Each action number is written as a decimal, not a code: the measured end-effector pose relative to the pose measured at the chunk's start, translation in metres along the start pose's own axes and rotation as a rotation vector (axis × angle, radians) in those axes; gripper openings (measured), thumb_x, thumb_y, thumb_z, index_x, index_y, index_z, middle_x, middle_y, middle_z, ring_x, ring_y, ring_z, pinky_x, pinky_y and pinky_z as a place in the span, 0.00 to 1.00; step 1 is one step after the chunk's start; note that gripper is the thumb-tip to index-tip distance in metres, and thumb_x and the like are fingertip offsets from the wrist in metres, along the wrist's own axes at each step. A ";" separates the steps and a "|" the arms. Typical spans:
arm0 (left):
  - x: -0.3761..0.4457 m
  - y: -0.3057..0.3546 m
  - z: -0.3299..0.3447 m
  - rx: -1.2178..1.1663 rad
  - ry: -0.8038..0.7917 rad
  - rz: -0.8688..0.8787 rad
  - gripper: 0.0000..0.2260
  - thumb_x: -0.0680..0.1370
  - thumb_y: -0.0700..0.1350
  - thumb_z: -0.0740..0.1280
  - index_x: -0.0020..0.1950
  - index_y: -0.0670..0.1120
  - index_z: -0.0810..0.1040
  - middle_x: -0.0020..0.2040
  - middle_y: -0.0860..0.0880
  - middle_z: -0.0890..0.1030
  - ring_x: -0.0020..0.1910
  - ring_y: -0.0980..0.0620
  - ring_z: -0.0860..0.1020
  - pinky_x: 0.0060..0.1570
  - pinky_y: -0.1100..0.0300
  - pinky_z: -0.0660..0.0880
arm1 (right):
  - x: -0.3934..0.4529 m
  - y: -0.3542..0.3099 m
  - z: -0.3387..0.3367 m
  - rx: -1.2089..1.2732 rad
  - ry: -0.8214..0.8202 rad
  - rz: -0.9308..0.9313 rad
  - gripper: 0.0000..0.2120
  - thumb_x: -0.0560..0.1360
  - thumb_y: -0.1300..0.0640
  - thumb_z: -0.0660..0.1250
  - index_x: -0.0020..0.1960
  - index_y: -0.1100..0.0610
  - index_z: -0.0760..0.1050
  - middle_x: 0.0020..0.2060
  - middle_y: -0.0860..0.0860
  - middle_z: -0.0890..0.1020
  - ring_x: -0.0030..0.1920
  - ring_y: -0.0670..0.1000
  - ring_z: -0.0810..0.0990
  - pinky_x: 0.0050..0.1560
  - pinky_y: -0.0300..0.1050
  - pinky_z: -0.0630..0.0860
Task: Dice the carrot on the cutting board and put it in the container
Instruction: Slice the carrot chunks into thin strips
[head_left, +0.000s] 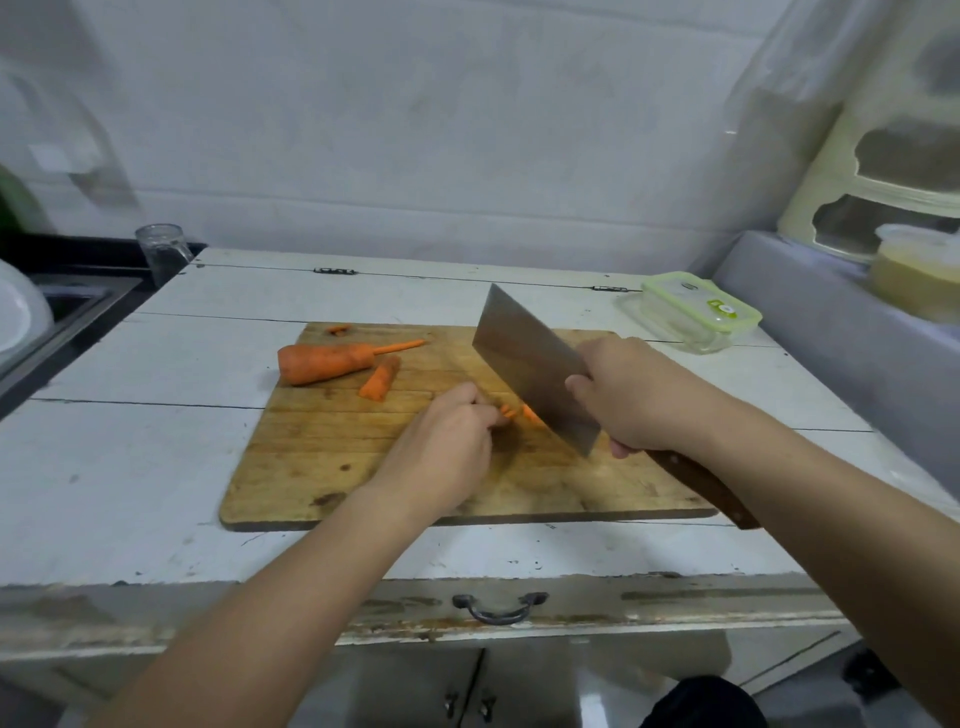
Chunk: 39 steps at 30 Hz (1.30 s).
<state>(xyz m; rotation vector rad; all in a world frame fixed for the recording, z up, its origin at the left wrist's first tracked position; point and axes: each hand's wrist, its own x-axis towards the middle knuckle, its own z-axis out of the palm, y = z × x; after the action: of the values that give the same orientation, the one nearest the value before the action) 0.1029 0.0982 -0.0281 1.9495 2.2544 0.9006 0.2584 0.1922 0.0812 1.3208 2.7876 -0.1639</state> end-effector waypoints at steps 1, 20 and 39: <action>0.000 0.000 0.000 0.015 0.006 -0.001 0.15 0.83 0.39 0.62 0.66 0.48 0.82 0.55 0.52 0.75 0.54 0.49 0.75 0.55 0.56 0.76 | -0.003 0.001 0.002 0.014 0.009 -0.014 0.09 0.83 0.57 0.61 0.48 0.60 0.76 0.34 0.54 0.81 0.33 0.53 0.83 0.36 0.47 0.81; 0.004 -0.002 -0.007 -0.174 0.142 -0.182 0.04 0.81 0.48 0.69 0.52 0.52 0.84 0.50 0.56 0.78 0.51 0.58 0.75 0.51 0.66 0.71 | -0.005 0.002 0.000 0.123 -0.002 0.008 0.13 0.83 0.54 0.59 0.46 0.61 0.75 0.31 0.55 0.82 0.29 0.54 0.83 0.32 0.47 0.80; 0.007 -0.005 0.001 -0.073 0.089 -0.165 0.09 0.80 0.46 0.71 0.39 0.49 0.79 0.41 0.56 0.74 0.44 0.54 0.74 0.43 0.60 0.70 | -0.001 -0.005 0.001 0.079 0.053 -0.045 0.14 0.83 0.54 0.57 0.43 0.59 0.74 0.34 0.53 0.80 0.35 0.54 0.82 0.39 0.47 0.79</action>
<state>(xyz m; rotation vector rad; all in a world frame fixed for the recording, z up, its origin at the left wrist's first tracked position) 0.0972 0.1043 -0.0286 1.6969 2.3520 1.0517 0.2548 0.1878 0.0807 1.2973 2.8852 -0.2462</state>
